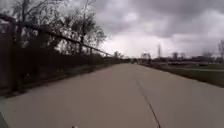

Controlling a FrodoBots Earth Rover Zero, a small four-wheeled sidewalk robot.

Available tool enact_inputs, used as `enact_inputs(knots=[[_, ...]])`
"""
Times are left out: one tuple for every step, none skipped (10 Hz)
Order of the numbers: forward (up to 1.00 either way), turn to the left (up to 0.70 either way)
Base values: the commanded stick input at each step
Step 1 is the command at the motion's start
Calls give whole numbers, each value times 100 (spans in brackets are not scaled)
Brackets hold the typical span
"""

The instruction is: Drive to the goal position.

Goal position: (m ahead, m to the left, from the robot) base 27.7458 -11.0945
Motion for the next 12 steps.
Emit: enact_inputs(knots=[[0,0],[0,0],[0,0],[0,0],[0,0],[26,0],[92,0],[100,0],[100,0],[100,0],[100,0],[100,0]])
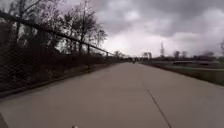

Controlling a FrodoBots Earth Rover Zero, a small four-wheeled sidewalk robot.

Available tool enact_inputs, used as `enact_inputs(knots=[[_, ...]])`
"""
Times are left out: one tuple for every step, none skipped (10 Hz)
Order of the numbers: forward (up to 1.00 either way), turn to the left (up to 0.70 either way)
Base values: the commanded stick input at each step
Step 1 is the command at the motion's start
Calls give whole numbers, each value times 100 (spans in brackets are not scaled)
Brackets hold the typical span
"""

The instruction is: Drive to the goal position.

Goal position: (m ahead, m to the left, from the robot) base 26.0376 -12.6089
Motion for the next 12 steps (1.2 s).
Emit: enact_inputs(knots=[[100,0],[100,0],[100,0],[100,0],[100,0],[100,0],[100,0],[100,0],[100,0],[100,0],[100,0],[100,0]])
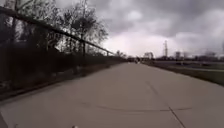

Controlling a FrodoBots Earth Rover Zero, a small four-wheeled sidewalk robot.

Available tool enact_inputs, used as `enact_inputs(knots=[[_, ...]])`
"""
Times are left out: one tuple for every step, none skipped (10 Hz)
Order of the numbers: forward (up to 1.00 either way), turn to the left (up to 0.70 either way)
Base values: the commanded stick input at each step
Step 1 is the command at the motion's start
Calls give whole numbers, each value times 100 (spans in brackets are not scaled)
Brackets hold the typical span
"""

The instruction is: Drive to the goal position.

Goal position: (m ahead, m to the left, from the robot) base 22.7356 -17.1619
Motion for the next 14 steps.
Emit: enact_inputs(knots=[[100,0],[100,-2],[100,-11],[100,-21],[100,-32],[100,-32],[73,-21],[18,-5],[0,0],[0,0],[0,0],[0,0],[0,0],[0,0]])
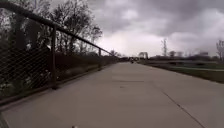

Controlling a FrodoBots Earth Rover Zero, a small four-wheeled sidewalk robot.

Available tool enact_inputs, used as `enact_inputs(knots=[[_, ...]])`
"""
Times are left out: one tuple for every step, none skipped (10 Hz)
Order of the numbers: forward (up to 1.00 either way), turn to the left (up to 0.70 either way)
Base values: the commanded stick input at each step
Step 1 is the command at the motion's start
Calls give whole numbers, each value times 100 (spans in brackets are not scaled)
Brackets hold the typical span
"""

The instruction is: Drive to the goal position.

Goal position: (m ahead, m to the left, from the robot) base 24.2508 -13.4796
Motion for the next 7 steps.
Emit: enact_inputs(knots=[[0,0],[0,0],[0,0],[68,0],[66,0],[16,0],[0,0]])
